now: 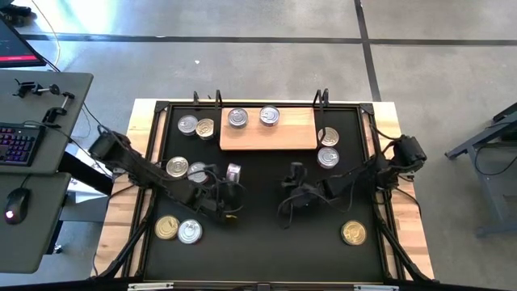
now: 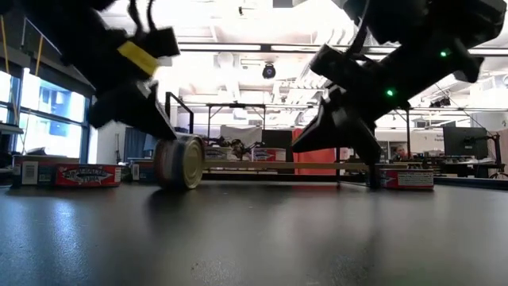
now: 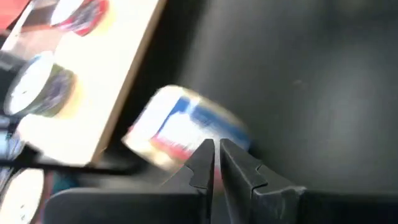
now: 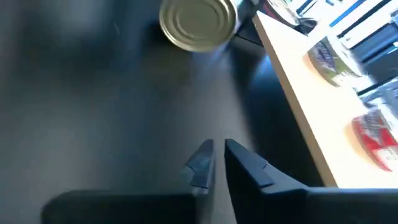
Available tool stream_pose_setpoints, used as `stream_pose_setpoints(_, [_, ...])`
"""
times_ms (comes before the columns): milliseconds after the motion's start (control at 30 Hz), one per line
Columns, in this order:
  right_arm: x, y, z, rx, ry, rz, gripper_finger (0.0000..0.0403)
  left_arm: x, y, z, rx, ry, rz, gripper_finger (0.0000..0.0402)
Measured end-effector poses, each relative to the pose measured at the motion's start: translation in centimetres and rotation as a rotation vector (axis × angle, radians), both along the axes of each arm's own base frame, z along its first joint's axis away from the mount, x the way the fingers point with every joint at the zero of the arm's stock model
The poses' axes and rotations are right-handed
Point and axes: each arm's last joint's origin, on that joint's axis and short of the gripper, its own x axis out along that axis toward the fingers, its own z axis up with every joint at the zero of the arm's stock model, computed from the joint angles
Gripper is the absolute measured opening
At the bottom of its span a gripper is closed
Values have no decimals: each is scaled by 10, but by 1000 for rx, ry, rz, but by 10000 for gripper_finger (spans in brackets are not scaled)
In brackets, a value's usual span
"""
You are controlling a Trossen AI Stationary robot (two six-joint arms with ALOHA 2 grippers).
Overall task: Stack canned seafood by type on shelf
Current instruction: Put the blue tuna can on the shelf
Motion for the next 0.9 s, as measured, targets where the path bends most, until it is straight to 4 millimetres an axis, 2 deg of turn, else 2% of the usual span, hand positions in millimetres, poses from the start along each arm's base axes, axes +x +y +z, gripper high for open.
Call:
stream_pose_setpoints(167, [10, -9, 6, 174, -84, 81, 112, -19, 4, 24, -28, -40, 31, 51])
stream_pose_setpoints(267, [15, -16, 10, 212, -111, 166, 163, -27, 5, 26, -54, -56, 14, 74])
stream_pose_setpoints(333, [18, -21, 13, 199, -135, 199, 194, -32, 7, 20, -81, -78, 23, 86])
stream_pose_setpoints(500, [31, -37, 26, 174, -176, 210, 259, -41, 20, -11, -103, -117, 68, 99])
stream_pose_setpoints(600, [41, -46, 37, 178, -171, 201, 278, -43, 31, -25, -97, -154, 67, 100])
stream_pose_setpoints(700, [48, -55, 44, 186, -115, 167, 281, -41, 40, -32, -78, -193, 31, 100])
stream_pose_setpoints(900, [52, -58, 49, 239, -63, 119, 281, -27, 55, -27, -96, -325, -151, 99])
